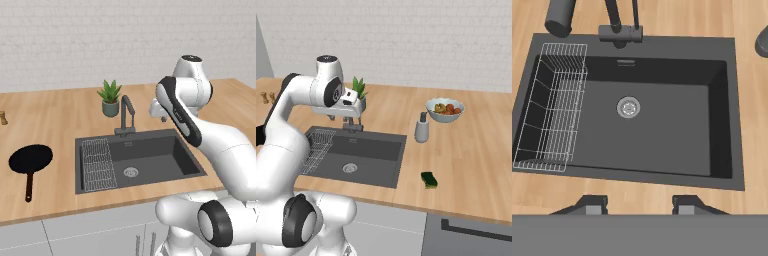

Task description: Pick the pan and sponge and place them into the sink. Then turn on the water.

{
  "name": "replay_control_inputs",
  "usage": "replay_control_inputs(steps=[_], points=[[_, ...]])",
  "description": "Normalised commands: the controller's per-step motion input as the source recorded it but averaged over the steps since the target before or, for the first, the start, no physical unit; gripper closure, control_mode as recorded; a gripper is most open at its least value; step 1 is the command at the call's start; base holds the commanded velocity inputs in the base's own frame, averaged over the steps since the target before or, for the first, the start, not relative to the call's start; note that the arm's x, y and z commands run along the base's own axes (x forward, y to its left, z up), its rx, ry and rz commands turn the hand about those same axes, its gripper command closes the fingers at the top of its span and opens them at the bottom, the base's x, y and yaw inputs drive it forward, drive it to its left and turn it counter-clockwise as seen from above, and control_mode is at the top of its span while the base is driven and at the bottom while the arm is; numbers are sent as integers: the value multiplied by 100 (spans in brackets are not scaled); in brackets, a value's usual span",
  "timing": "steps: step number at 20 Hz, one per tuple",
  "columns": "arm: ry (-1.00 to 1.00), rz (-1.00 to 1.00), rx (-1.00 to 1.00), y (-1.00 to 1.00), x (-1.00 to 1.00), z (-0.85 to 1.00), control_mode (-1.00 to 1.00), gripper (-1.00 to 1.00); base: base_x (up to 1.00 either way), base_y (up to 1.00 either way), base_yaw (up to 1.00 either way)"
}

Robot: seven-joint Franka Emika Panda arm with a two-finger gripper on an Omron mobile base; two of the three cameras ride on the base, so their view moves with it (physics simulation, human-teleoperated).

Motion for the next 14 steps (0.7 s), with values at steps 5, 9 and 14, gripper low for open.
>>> replay_control_inputs(steps=[5,9,14], points=[[0,1,0,46,-19,-1,-100,-100,0,0,0],[0,3,0,100,-32,0,-100,-100,0,0,0],[5,8,0,100,-24,0,-100,-100,0,0,0]])
